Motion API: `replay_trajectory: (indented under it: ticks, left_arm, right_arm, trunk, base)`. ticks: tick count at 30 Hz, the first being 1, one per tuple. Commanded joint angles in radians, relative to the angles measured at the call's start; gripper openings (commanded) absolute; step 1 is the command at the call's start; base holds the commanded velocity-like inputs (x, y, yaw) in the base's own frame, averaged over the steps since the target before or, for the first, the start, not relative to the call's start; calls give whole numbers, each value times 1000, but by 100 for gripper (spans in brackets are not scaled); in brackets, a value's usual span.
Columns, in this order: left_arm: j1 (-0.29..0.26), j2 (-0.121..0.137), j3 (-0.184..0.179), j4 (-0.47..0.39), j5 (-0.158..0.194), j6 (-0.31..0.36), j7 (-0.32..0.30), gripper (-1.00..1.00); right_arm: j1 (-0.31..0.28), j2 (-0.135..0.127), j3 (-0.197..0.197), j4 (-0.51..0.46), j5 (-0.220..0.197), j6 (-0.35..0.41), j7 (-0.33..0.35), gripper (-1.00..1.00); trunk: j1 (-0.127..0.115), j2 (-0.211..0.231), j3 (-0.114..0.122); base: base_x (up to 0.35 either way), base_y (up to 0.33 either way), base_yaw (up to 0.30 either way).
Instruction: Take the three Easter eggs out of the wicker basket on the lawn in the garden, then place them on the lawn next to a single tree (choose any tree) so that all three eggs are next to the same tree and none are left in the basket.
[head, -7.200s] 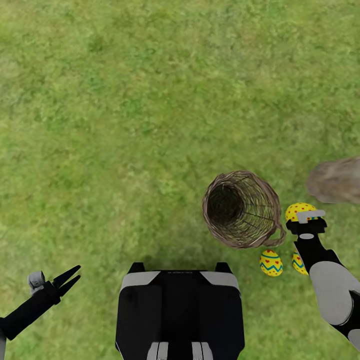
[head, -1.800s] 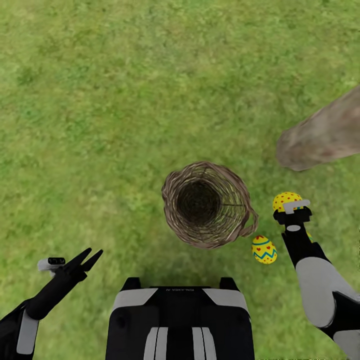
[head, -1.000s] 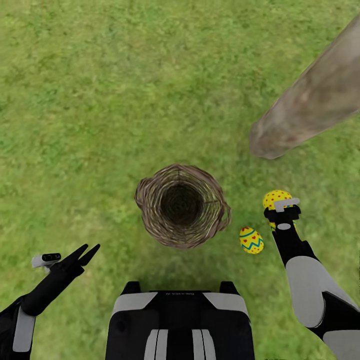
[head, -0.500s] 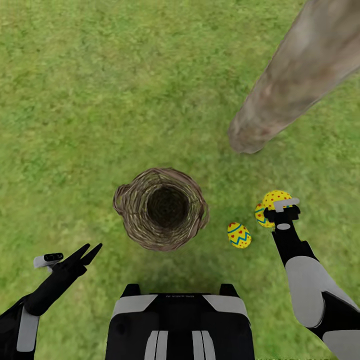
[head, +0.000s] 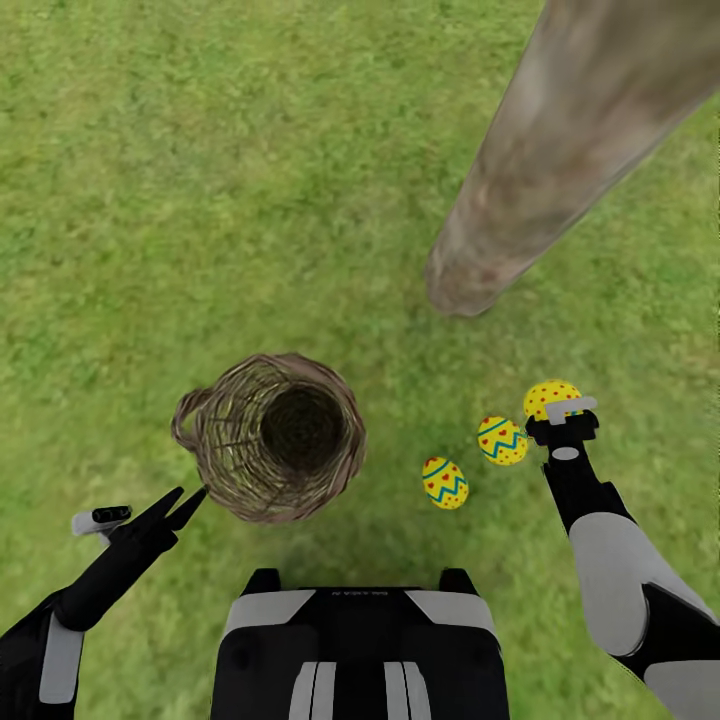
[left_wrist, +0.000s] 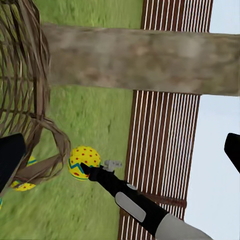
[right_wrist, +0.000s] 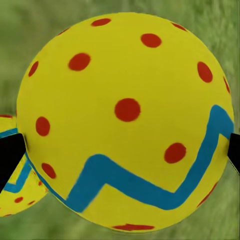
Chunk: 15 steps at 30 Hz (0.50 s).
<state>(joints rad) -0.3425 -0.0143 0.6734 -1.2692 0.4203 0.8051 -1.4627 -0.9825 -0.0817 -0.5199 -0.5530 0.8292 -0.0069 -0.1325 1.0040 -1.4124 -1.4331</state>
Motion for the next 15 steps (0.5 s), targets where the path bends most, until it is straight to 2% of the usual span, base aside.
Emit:
replay_trajectory:
  ticks: [1, 8, 15]
  left_arm:
    - [-1, -1, 2, -1, -2, 11, -4, 100]
    - [-1, -3, 3, -1, -2, 11, -4, 100]
    - [0, -4, 3, 1, -2, 11, -5, 100]
  right_arm:
    - [-1, 0, -3, 1, 11, -1, -4, -100]
    - [-1, 1, -3, 10, 11, 0, -5, -100]
    - [-1, 3, -2, 13, 13, -1, -4, -100]
  trunk:
    - [1, 0, 0]
    - [1, 0, 0]
    - [1, 0, 0]
  base:
    - [258, -196, 0]
    - [241, -182, 0]
    - [16, -12, 0]
